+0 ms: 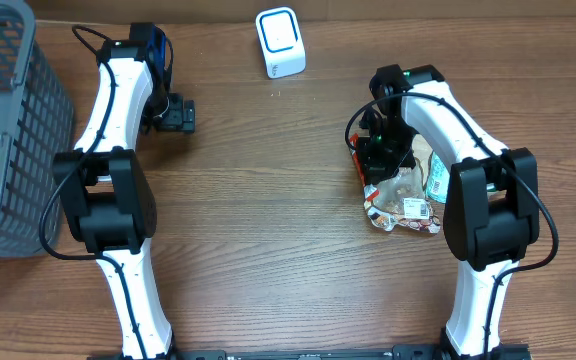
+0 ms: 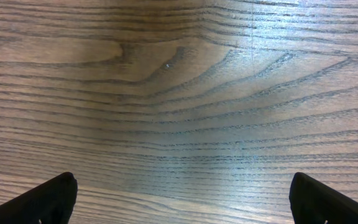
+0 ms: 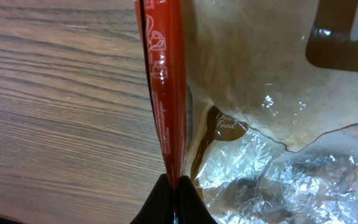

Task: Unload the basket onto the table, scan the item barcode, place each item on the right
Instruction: 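Carry the red stick right and lower it beside the snack bag, then open the right gripper to release the red stick on the table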

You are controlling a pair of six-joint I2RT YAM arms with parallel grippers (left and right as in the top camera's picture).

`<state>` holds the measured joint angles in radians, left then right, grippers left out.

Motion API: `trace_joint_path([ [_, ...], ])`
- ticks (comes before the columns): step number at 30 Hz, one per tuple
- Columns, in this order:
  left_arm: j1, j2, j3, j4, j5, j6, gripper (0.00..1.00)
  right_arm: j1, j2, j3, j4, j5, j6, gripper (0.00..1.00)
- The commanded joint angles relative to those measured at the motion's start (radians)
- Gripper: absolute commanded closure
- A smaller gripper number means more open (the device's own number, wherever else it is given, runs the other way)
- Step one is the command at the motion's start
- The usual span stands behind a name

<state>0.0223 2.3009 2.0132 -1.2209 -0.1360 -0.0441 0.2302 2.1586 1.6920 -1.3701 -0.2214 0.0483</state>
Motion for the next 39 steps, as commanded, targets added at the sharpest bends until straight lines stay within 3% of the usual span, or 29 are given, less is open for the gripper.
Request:
trace_joint_path([
  [1, 0.002, 0.007, 0.019, 0.003, -0.009, 0.022, 0.01, 0.004, 0.002, -0.004, 0.01, -0.008, 0.009, 0.94],
  [17, 0.002, 0.007, 0.019, 0.003, -0.009, 0.022, 0.0, 0.004, 0.002, -0.004, 0.039, -0.008, 0.009, 0.55],
  [20, 0.002, 0.007, 0.019, 0.003, -0.009, 0.022, 0.0, 0.004, 0.002, -0.004, 0.042, -0.008, 0.009, 0.35],
  [22, 0.002, 0.007, 0.019, 0.003, -0.009, 0.022, 0.0, 0.004, 0.002, -0.004, 0.037, -0.008, 0.009, 0.0],
  [32, 0.002, 0.007, 0.019, 0.003, -0.008, 0.022, 0.0, 0.004, 0.002, -0.004, 0.063, -0.008, 0.008, 0.0],
  [39, 0.002, 0.007, 0.019, 0.003, -0.009, 0.022, 0.0, 0.004, 0.002, -0.004, 0.203, -0.008, 0.008, 0.0],
])
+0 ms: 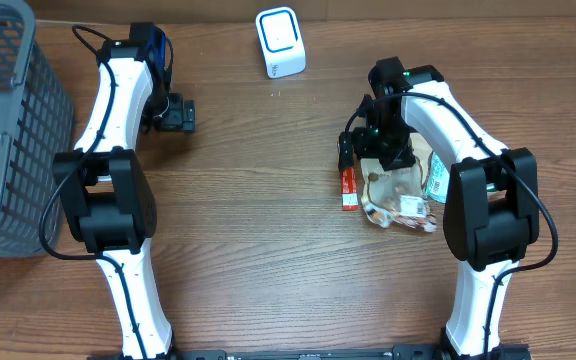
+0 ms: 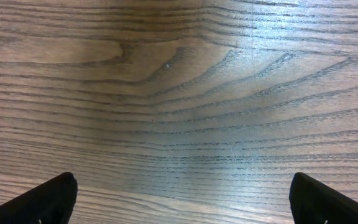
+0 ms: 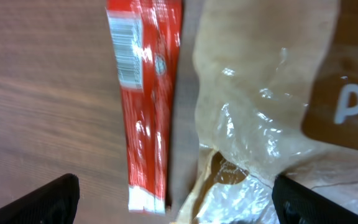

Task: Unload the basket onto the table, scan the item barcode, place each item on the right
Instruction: 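Open the right gripper to release the red stick on the table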

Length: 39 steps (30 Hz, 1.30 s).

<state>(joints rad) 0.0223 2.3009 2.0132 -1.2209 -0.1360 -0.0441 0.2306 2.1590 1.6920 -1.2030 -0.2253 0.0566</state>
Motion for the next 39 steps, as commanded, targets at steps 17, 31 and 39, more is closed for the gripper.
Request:
trace_joint_path([
  [17, 0.002, 0.007, 0.019, 0.003, -0.009, 0.022, 0.0, 0.004, 0.002, -0.004, 0.365, -0.004, 0.0, 0.0],
  [31, 0.002, 0.007, 0.019, 0.003, -0.009, 0.022, 0.0, 0.004, -0.038, -0.004, 0.364, -0.004, 0.0, 0.0],
  [39, 0.002, 0.007, 0.019, 0.003, -0.009, 0.022, 0.01, 0.004, -0.189, -0.004, 0.364, -0.004, 0.0, 0.0],
])
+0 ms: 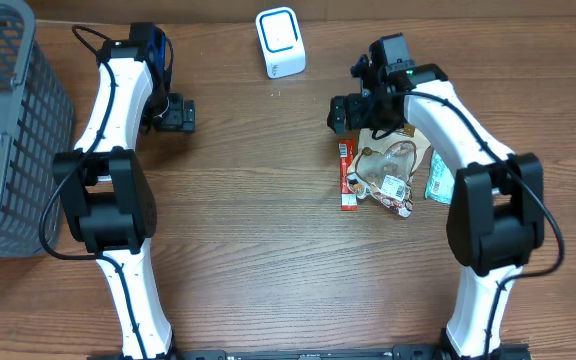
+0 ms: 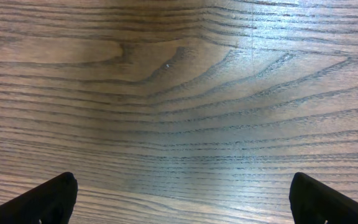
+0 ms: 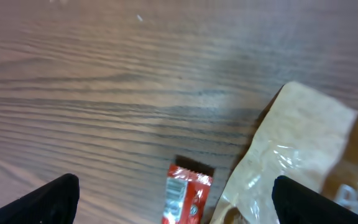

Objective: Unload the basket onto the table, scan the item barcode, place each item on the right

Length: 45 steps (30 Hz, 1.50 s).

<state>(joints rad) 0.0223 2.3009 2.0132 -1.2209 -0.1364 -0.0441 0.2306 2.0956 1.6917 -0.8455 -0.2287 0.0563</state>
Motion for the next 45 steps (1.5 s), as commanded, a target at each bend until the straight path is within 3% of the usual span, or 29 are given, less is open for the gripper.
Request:
trace_joint_path([
  [1, 0.002, 0.007, 0.019, 0.003, -0.008, 0.022, 0.01, 0.004, -0.146, -0.004, 0.006, -0.001, 0.0, 0.0],
  [15, 0.002, 0.007, 0.019, 0.003, -0.008, 0.022, 0.0, 0.003, -0.481, -0.004, 0.006, -0.001, 0.0, 0.0],
  [45, 0.002, 0.007, 0.019, 0.003, -0.008, 0.022, 0.0, 0.003, -1.019, -0.018, -0.1, 0.056, -0.004, 0.0],
])
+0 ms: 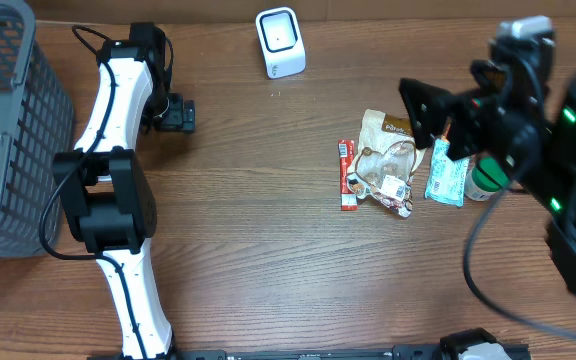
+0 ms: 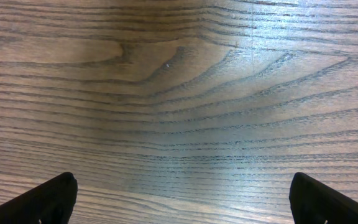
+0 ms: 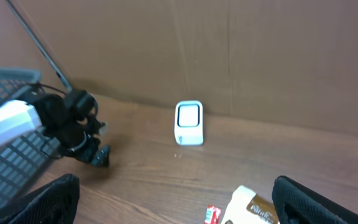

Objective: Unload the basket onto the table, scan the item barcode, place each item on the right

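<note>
The white barcode scanner (image 1: 280,42) stands at the far edge of the table and also shows in the right wrist view as the scanner (image 3: 189,122). A red packet (image 1: 346,174) lies flat on the wood, against the left side of a brown and clear bag (image 1: 386,162). My right gripper (image 3: 176,184) is open and empty, raised high above the table's right side, well away from the packet (image 3: 212,214). Open over bare wood at the far left sits my left gripper (image 2: 182,182), the gripper (image 1: 176,113) in the overhead view.
A teal packet (image 1: 446,172) and a green item (image 1: 488,176) lie right of the bag. A grey mesh basket (image 1: 8,130) fills the left edge. Brown board (image 3: 241,50) rises behind the table. My raised right arm (image 1: 538,140) hides the table's right side from overhead.
My right gripper was low over the table just beyond the red packet; now it is lifted high and drawn back to the right, still open. The packet, bag and left arm have not moved.
My right gripper was shut on the red packet's edge beside the bag. Then it was open, with the packet lying flat to the left of the bag, barcode up. After that it hovered beyond the packet, and now it is raised far off.
</note>
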You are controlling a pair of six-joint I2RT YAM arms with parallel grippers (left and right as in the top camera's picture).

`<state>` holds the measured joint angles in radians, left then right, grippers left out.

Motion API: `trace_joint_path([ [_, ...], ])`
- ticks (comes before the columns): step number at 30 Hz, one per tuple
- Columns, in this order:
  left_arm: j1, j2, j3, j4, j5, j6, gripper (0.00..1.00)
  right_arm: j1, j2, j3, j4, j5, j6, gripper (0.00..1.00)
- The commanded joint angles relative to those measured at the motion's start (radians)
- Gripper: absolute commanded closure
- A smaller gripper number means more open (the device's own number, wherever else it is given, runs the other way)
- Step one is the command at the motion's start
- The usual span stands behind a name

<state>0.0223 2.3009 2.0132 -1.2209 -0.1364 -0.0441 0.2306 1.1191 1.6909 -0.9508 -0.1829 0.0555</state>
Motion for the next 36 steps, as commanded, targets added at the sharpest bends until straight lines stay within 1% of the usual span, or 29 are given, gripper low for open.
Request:
trace_joint_path([
  [1, 0.002, 0.007, 0.019, 0.003, -0.008, 0.022, 0.01, 0.003, -0.065, -0.031, 0.008, 0.016, -0.003, 0.0],
  [4, 0.002, 0.007, 0.019, 0.003, -0.008, 0.022, 0.01, 0.003, -0.15, -0.105, 0.029, 0.045, -0.003, 0.0],
  [7, 0.002, 0.007, 0.019, 0.003, -0.008, 0.022, 0.0, 0.003, -0.249, -0.226, 0.104, 0.07, -0.003, 0.0],
  [12, 0.002, 0.007, 0.019, 0.003, -0.008, 0.022, 0.0, 0.003, -0.459, -0.517, 0.285, 0.117, -0.003, 0.0],
  [21, 0.002, 0.007, 0.019, 0.003, -0.008, 0.022, 0.0, -0.038, -0.781, -0.959, 0.523, 0.122, -0.002, 0.0],
  [24, 0.002, 0.007, 0.019, 0.003, -0.008, 0.022, 0.0, -0.064, -0.849, -1.076, 0.591, 0.122, 0.006, 0.0],
  [30, 0.002, 0.007, 0.019, 0.003, -0.008, 0.022, 0.0, -0.114, -0.955, -1.261, 0.741, 0.122, 0.076, 0.0],
  [36, 0.001, 0.007, 0.019, 0.003, -0.008, 0.022, 0.01, -0.134, -1.057, -1.401, 0.904, 0.122, 0.076, 0.0],
])
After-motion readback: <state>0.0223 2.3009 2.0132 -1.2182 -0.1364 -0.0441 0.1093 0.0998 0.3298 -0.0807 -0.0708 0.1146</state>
